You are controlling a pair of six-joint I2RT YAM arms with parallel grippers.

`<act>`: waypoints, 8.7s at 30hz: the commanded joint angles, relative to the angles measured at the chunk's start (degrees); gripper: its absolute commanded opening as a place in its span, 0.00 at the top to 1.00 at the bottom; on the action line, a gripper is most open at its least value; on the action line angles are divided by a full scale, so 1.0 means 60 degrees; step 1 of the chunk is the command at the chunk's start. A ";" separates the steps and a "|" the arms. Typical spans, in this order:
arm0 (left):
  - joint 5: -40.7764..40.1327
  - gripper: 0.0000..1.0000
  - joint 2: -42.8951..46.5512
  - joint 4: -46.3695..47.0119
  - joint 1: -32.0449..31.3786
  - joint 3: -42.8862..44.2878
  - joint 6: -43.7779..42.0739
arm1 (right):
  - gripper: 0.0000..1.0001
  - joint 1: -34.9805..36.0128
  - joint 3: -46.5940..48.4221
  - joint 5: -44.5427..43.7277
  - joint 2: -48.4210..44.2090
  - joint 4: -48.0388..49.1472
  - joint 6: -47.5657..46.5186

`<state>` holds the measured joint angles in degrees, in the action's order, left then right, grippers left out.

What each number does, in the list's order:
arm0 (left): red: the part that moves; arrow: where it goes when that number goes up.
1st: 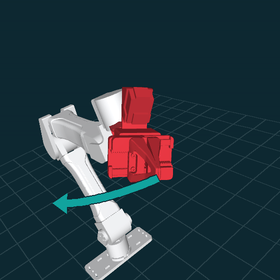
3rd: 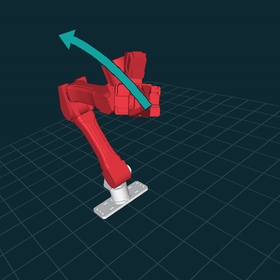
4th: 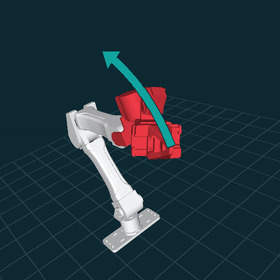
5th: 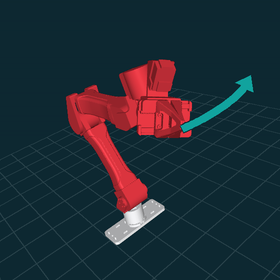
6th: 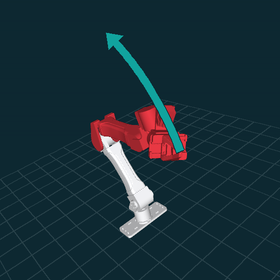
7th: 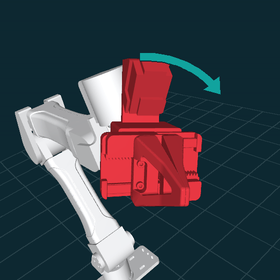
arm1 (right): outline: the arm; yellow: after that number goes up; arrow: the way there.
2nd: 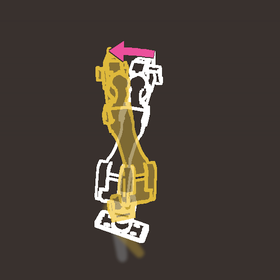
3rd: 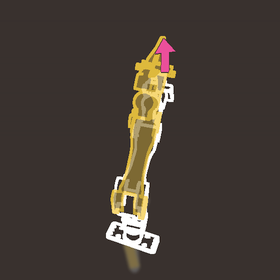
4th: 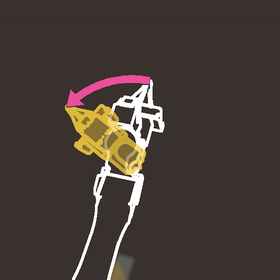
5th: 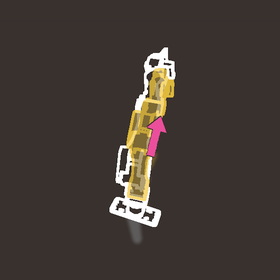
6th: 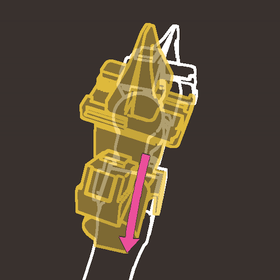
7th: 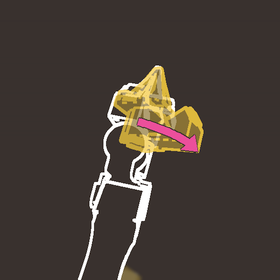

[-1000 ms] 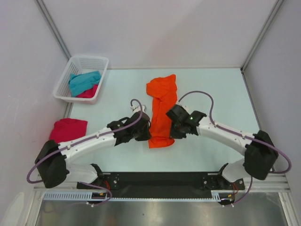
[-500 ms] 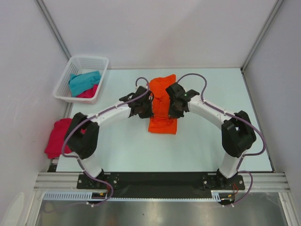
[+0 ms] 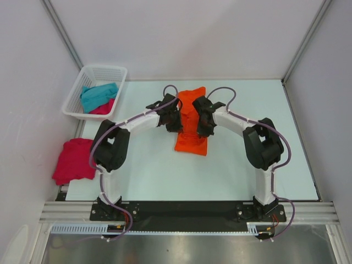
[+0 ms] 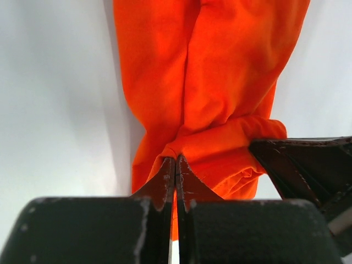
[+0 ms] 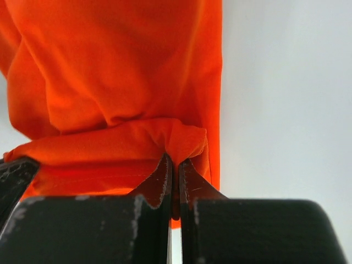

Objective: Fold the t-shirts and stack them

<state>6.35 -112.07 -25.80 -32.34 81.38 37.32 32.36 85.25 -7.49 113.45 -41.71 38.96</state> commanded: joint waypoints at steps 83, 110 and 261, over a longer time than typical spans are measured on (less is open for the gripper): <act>-0.0882 0.16 0.3430 0.0843 0.0585 -0.3530 -0.0302 | 0.63 0.1638 0.0469 -0.2883 0.0062 0.0697 -0.0209; -0.1044 0.16 0.2990 0.0477 0.0614 -0.3061 -0.0537 | 0.64 0.0364 0.4275 -0.2971 0.2433 0.0376 -0.1439; 0.3468 0.93 0.0251 0.9208 0.1156 -0.6533 0.3975 | 1.00 -0.0134 -0.5302 0.0134 -0.2121 0.5942 0.1065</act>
<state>28.27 -109.27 33.56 -25.02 41.89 63.09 31.77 54.00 -7.14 99.90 -6.42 45.30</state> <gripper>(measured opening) 0.194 0.112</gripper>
